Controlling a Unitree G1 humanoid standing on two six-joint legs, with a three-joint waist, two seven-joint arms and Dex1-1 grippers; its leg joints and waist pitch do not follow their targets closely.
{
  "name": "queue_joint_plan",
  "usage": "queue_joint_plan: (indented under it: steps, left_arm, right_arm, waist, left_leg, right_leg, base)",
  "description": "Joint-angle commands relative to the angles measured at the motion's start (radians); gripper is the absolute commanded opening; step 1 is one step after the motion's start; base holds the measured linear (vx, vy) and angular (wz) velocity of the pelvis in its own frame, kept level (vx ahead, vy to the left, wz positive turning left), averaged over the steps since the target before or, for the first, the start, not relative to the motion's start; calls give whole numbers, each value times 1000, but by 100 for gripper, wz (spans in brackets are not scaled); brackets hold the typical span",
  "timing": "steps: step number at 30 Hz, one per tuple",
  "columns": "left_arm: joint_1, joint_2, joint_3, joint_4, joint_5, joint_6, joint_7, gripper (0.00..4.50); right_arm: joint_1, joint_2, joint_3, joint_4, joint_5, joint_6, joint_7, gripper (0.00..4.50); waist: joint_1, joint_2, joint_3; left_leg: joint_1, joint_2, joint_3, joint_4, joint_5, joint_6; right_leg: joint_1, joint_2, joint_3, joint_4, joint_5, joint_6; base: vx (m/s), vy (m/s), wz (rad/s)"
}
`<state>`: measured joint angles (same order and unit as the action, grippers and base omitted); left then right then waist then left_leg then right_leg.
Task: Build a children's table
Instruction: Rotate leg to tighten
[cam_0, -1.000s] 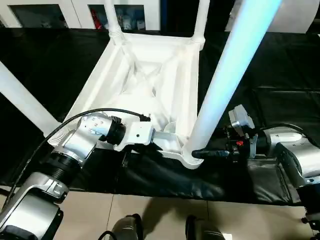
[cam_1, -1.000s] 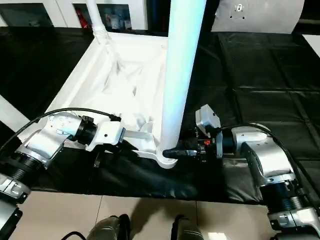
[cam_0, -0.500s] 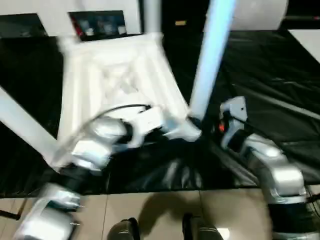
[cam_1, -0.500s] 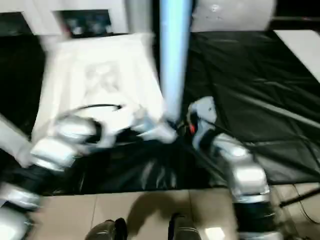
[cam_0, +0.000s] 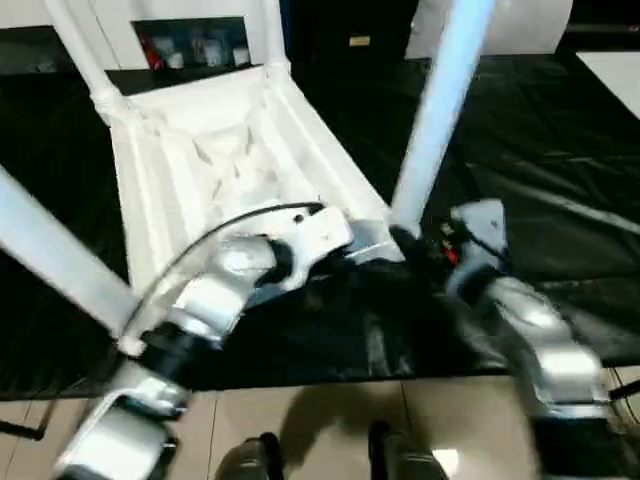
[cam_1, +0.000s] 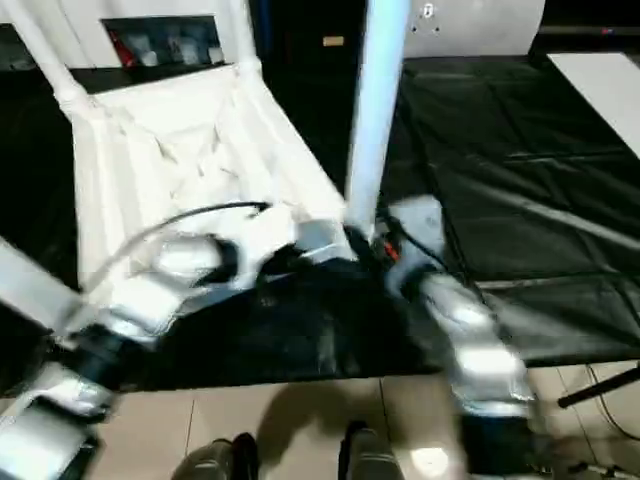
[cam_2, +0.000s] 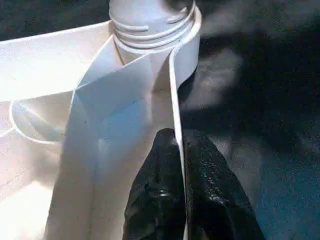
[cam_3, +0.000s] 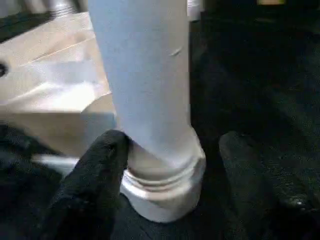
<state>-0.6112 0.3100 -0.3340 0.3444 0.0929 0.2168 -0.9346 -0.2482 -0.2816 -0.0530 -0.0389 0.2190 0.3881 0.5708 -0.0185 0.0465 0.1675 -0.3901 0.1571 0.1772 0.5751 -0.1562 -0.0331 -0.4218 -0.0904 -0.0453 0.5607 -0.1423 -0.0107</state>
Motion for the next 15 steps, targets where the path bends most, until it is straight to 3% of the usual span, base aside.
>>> queue_joint_plan:
  steps: [1, 2, 5, 7, 8, 10, 12, 13, 15]
  left_arm:
    - [15, 39, -19, -11, -13, -77, -110, 0]
    - [16, 76, -38, 3, -27, -148, -193, 0]
    - [14, 109, -53, 12, -50, -190, -280, 0]
    - [-2, 130, -64, 31, -67, -222, -344, 0]
    - [-4, 132, -66, 33, -67, -224, -349, 0]
    - [-26, 152, -87, 61, -64, -259, -399, 0]
    - [-38, 156, -95, 79, -59, -286, -421, 0]
    - [-41, 156, -96, 83, -58, -291, -426, 0]
    - [-57, 154, -104, 110, -57, -329, -460, 0]
  right_arm:
    - [-13, -58, -29, -10, 27, -39, 115, 336]
    - [-22, -127, -16, 6, 52, -73, 245, 336]
    - [-33, -179, -2, 17, 86, -90, 365, 336]
    - [-43, -230, 26, 23, 129, -102, 509, 336]
    - [-44, -236, 30, 24, 134, -101, 523, 336]
    - [-59, -283, 74, 36, 161, -99, 648, 336]
    - [-73, -297, 96, 50, 166, -100, 698, 336]
    - [-77, -298, 100, 54, 167, -99, 707, 310]
    - [-103, -306, 126, 82, 176, -93, 774, 301]
  waist:
    - [8, -13, -86]
    - [12, -13, -88]
    - [22, -11, -93]
    - [31, -16, -95]
    - [38, -13, -96]
    - [49, -15, -100]
    - [58, -16, -100]
    - [58, -17, -99]
    - [62, -18, -96]
  left_leg:
    - [19, 52, -17, -70, -307, 96]
    - [16, 52, -17, -68, -284, 105]
    - [19, 56, -11, -63, -216, 135]
    - [21, 57, -9, -59, -186, 151]
    - [19, 60, -10, -58, -156, 163]
    - [19, 60, -7, -53, -131, 178]
    - [16, 62, -8, -51, -126, 180]
    - [16, 62, -8, -52, -129, 177]
    - [17, 61, -9, -53, -157, 159]
  right_leg:
    - [49, -54, 37, -68, -348, -206]
    - [53, -55, 37, -64, -334, -214]
    - [52, -53, 38, -52, -244, -252]
    - [53, -52, 39, -46, -203, -272]
    - [56, -50, 37, -37, -167, -288]
    - [57, -48, 36, -29, -124, -305]
    - [57, -52, 36, -26, -128, -310]
    - [56, -52, 35, -27, -140, -308]
    - [55, -52, 35, -33, -200, -300]
  base:
    - [0, 0, 0]
    - [0, 0, 0]
    - [0, 0, 0]
    - [0, 0, 0]
    - [0, 0, 0]
    - [0, 0, 0]
    - [0, 0, 0]
    - [0, 0, 0]
    - [0, 0, 0]
